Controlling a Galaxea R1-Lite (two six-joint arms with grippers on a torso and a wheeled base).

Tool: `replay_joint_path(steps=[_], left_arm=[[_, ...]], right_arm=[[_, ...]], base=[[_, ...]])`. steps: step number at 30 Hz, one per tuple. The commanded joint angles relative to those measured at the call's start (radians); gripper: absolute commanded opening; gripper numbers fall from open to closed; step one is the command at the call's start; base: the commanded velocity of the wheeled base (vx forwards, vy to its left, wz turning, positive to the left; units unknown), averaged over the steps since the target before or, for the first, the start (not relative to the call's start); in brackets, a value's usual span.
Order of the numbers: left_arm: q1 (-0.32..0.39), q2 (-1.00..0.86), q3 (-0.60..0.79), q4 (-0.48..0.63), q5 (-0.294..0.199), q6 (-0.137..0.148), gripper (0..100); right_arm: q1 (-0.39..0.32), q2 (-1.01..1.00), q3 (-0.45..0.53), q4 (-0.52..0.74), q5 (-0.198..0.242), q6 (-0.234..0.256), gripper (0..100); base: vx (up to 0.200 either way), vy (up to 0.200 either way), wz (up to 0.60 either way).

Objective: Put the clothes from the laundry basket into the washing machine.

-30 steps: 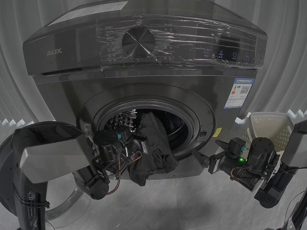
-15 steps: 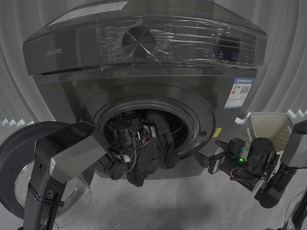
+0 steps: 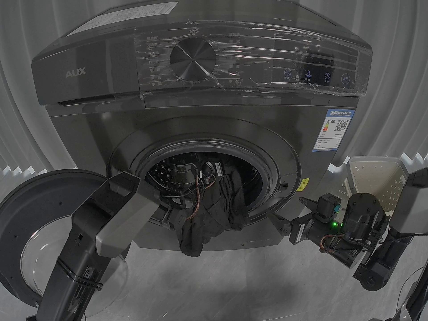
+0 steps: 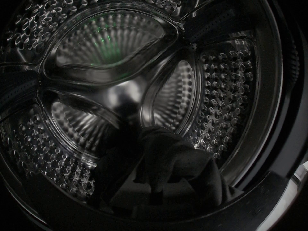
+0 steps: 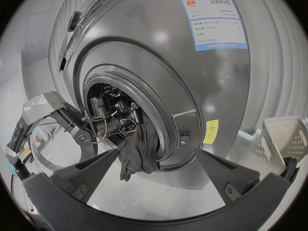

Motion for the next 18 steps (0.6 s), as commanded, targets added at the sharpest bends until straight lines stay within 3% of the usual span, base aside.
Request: replay_joint_path(steps=[1, 14, 15, 18], left_arm=[[0.004, 0.073, -0.107, 0.021, 0.032, -0.004, 0], [0.032, 0.054, -0.096, 0.045, 0.043, -0.006, 0], [0.032, 0.045, -0.090, 0.048, 0.043, -0.006, 100], [0.032, 0.031, -0.082, 0.051, 0.043, -0.010, 100]], right_arm=[[0.001, 0.005, 0.000, -0.002, 0.000, 0.000, 100], [0.001, 0.007, 0.000, -0.002, 0.001, 0.000, 100], [0.001, 0.007, 0.000, -0.002, 0.001, 0.002, 100], [0.001, 0.007, 0.000, -0.002, 0.001, 0.002, 100]], base=[[0.000, 0.000, 0.00], [0.000, 0.000, 0.00], [0.000, 0.000, 0.00], [0.000, 0.000, 0.00]])
